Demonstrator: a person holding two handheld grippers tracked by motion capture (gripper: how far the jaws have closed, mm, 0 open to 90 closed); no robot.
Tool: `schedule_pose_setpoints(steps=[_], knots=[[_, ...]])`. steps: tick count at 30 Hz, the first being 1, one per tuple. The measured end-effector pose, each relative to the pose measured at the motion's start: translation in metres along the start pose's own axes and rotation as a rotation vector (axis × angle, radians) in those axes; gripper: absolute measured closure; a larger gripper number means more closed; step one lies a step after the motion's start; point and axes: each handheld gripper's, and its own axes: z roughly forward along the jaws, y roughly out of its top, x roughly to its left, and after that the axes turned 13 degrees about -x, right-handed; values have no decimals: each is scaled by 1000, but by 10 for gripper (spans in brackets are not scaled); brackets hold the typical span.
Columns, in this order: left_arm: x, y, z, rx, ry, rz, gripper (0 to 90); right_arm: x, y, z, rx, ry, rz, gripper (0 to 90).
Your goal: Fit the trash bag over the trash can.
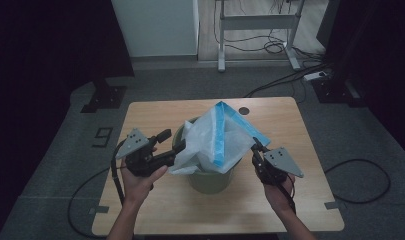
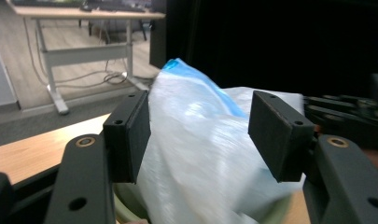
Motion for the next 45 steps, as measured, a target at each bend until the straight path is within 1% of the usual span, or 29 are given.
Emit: schedule_pose_setpoints(steps=[4,8,11,13,14,17,18,19,21,23,24,25,26,27,28,31,32,33,34,35,36,37,38,39,41,42,43,44,45], knots=[[9,-2,13,41,3,-5,380,0,-2,0,0,1,-3,841],[14,-7,25,67,-1,-39,379,0,-3,-1,0,2,-8,840],[13,-9,30,81,-9,-41,376,0,-3,-1,-3,4,-8,840],[10,-12,34,98,-11,-32,382,1,-3,-1,-2,6,-8,841],[7,-16,38,122,-10,-21,400,2,-4,-2,-3,7,-8,840],[5,-20,40,139,6,-3,567,3,-4,-2,-5,7,-11,840],[4,-22,40,145,3,-3,567,3,-4,-3,-6,8,-12,840],[4,-26,42,160,-8,0,695,4,-5,-4,-7,9,-15,839],[4,-28,42,163,-12,3,795,4,-5,-4,-7,9,-17,839],[4,-31,40,153,-20,7,870,2,-6,-5,-7,9,-18,835],[4,-32,37,126,-23,7,893,0,-7,-7,-7,7,-16,825],[4,-32,37,126,-23,7,897,-1,-7,-7,-5,6,-16,817],[5,-32,31,91,-25,-3,898,-3,-8,-8,-3,7,-14,803],[5,-32,31,91,-25,-3,899,-3,-8,-8,-3,7,-14,803],[6,-32,27,69,-30,-8,899,-5,-9,-9,0,10,-11,779],[4,-29,19,41,-26,12,900,-9,-11,-15,5,36,6,635],[4,-28,17,36,-28,13,900,-11,-12,-21,5,54,7,547],[4,-26,15,27,-32,16,900,-11,-12,-21,5,54,7,547],[2,-24,11,16,-31,24,900,-13,-12,-32,2,67,7,495],[2,-24,11,16,-31,24,900,-13,-12,-32,2,67,7,495],[1,-23,8,2,-31,28,900,-15,-11,-41,5,82,10,448],[1,-23,8,2,-31,28,900,-15,-11,-41,5,82,10,448],[-1,-24,4,-16,-30,26,900,-17,-11,-50,7,103,28,419],[-1,-24,4,-16,-30,26,900,-17,-11,-50,7,103,28,419],[-3,-25,1,-31,-37,23,900,-18,-9,-59,6,124,42,404],[-6,-26,-2,-44,-46,22,900,-16,-4,-66,-5,152,61,401],[-6,-26,-2,-44,-46,22,900,-16,-4,-66,-5,152,61,401],[-8,-26,-3,-44,-51,26,900,-15,-1,-67,-11,171,64,401],[-10,-27,-4,-43,-54,32,900,-9,9,-67,-28,204,65,398]])
